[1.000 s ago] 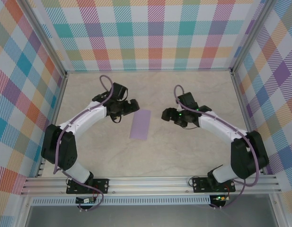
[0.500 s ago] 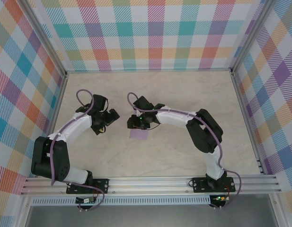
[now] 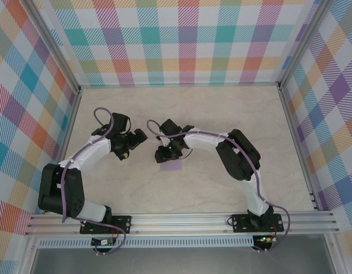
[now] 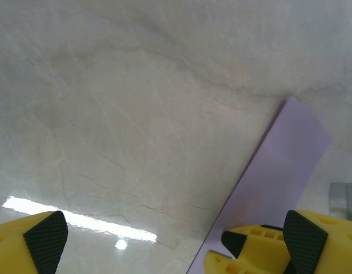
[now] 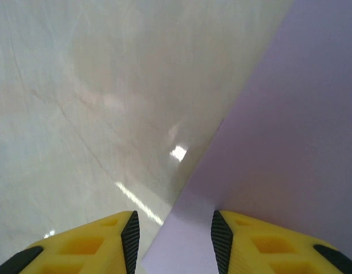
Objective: Fold a paper plane with a square sheet of paper (pick it up from the middle)
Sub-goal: Move the paper to the center of the table.
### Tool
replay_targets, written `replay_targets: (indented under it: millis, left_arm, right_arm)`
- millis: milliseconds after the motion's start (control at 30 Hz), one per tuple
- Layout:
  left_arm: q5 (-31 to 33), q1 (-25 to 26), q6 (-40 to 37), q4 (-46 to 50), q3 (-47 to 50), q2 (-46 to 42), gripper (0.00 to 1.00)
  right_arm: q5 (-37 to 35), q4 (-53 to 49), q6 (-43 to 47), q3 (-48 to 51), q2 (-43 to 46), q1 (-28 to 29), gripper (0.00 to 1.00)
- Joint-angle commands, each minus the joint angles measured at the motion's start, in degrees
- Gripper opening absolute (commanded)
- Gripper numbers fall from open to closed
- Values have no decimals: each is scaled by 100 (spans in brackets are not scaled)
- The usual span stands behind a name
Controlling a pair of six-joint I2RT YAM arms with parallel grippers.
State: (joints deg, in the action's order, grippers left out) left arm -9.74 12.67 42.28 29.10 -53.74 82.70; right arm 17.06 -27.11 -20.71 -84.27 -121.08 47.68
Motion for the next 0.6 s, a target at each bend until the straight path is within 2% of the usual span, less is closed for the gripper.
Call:
replay_targets:
  millis: [0,133,233,367,567]
  left_arm:
    - [-579,-74,-149,-346,137,97,96]
    - [-1017,113,-173,-720,178,199,86]
    - [-1400,330,-95,-1082,201,325,71]
    - [-1879,733,-31,-1640,178,563,56]
    - [-2199,1398,96,-2040,-47,1187,36]
  right_arm:
    - [41,-780,1063,531,292,-14,42]
    - [172,-526,913,841,886,-82,45]
    - [300,49,132,1248,1583,-233,55]
    - [-4,613,-1051,2057,2482,-589,69]
    - [95,1083,-2098,3182,3423,-1231,78]
